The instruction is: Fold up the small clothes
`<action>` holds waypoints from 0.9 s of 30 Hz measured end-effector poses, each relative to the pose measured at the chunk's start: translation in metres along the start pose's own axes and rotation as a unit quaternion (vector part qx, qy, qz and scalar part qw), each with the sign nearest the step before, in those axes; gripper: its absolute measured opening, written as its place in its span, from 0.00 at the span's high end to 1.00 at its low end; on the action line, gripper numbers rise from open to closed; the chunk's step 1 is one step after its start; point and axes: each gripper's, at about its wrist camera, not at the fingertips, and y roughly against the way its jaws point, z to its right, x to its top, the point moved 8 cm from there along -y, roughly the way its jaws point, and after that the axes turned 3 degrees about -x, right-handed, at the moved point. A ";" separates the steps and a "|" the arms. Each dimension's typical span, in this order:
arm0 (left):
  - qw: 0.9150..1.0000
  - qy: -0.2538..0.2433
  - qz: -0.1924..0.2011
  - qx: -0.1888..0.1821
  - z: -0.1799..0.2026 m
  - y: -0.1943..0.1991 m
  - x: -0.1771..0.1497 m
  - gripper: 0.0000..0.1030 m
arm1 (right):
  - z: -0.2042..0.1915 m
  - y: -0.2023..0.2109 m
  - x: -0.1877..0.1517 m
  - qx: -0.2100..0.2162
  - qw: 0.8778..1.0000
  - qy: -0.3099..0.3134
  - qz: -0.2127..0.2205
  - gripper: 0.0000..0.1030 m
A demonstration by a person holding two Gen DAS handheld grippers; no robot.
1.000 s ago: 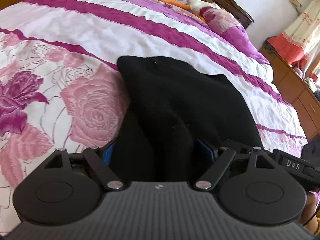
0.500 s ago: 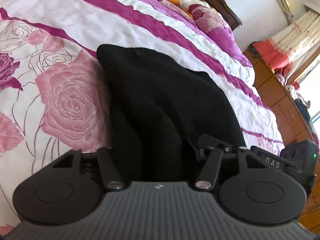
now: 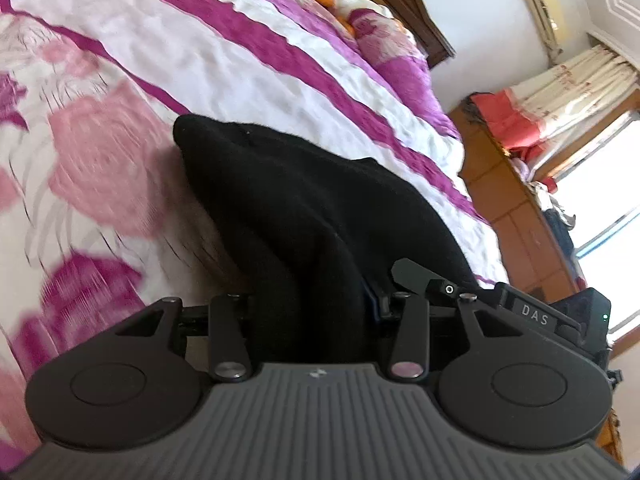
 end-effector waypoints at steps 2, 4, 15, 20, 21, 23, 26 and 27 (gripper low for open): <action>1.000 -0.004 -0.006 -0.011 0.013 0.004 -0.015 0.53 | 0.004 0.019 -0.006 -0.006 1.000 -0.003 0.002 0.56; 1.000 -0.011 -0.015 -0.016 0.026 0.007 -0.031 0.53 | 0.008 0.036 -0.014 -0.015 1.000 -0.006 0.003 0.56; 0.995 -0.079 -0.046 0.043 0.057 0.003 -0.101 0.51 | 0.041 0.082 -0.063 -0.082 0.996 0.015 0.017 0.55; 0.986 -0.113 -0.044 0.116 0.041 0.000 -0.115 0.43 | 0.062 0.067 -0.080 -0.101 0.994 0.044 0.015 0.44; 0.984 -0.122 -0.040 0.125 0.041 0.001 -0.116 0.42 | 0.064 0.067 -0.081 -0.099 0.994 0.044 0.018 0.43; 0.979 -0.143 -0.031 0.142 0.044 0.003 -0.118 0.37 | 0.061 0.067 -0.082 -0.103 0.992 0.062 0.025 0.43; 0.971 -0.174 -0.019 0.163 0.052 0.007 -0.120 0.36 | 0.057 0.076 -0.085 -0.114 0.989 0.083 0.033 0.41; 0.968 -0.183 -0.015 0.169 0.054 0.008 -0.120 0.36 | 0.056 0.079 -0.086 -0.119 0.988 0.089 0.035 0.41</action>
